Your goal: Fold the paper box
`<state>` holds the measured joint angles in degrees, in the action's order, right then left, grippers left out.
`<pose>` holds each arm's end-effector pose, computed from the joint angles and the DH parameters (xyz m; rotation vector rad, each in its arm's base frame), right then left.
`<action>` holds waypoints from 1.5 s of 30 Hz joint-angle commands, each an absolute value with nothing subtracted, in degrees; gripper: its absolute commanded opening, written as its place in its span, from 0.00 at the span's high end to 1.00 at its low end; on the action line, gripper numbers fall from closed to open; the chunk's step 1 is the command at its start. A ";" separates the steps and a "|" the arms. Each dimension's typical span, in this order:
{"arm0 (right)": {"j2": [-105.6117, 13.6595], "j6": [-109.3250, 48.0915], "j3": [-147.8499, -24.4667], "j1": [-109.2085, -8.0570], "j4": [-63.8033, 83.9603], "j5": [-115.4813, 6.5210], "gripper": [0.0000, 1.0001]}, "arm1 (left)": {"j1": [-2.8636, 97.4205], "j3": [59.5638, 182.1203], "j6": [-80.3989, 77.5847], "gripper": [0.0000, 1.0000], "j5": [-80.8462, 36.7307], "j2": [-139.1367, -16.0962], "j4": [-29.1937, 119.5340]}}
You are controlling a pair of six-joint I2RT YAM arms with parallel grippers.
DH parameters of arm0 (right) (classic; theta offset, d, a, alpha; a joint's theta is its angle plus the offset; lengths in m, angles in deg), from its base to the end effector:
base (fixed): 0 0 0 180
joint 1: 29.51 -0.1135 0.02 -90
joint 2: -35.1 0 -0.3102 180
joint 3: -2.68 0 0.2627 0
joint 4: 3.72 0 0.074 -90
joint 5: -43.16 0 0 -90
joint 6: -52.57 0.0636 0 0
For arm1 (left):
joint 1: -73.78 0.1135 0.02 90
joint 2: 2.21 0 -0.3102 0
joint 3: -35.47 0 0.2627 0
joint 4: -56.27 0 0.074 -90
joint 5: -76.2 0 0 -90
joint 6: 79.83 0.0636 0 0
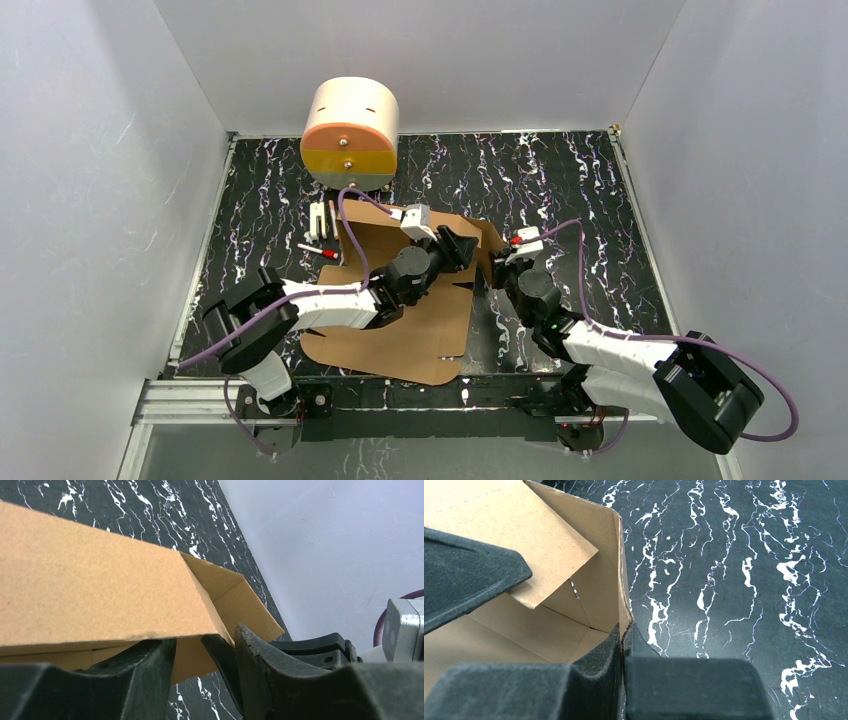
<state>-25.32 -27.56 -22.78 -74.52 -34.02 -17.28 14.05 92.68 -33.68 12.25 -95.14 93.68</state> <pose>0.1714 0.1271 0.2222 -0.1123 1.6465 0.3057 0.2158 -0.3143 0.2738 -0.1568 1.6400 -1.0676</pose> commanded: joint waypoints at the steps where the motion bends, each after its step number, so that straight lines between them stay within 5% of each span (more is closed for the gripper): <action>1: -24.77 -27.88 -23.64 -74.94 -36.95 -15.84 0.93 | 13.66 94.71 -27.83 0.59 16.66 -95.23 97.51; 10: -22.88 -30.22 -23.53 -74.95 -35.92 -15.95 0.94 | 13.57 93.77 -8.91 0.89 18.35 -96.23 97.78; 22: -24.43 -32.51 -23.42 -74.91 -37.29 -18.09 0.94 | 13.07 94.53 16.43 1.00 22.61 -99.31 99.41; 31: -25.70 -32.68 -23.44 -74.94 -38.52 -18.26 0.94 | 12.43 93.05 24.49 0.99 25.30 -103.10 105.23; 45: -24.34 -33.04 -24.19 -74.95 -37.03 -17.88 0.94 | 12.25 83.48 14.73 0.69 14.27 -89.86 105.80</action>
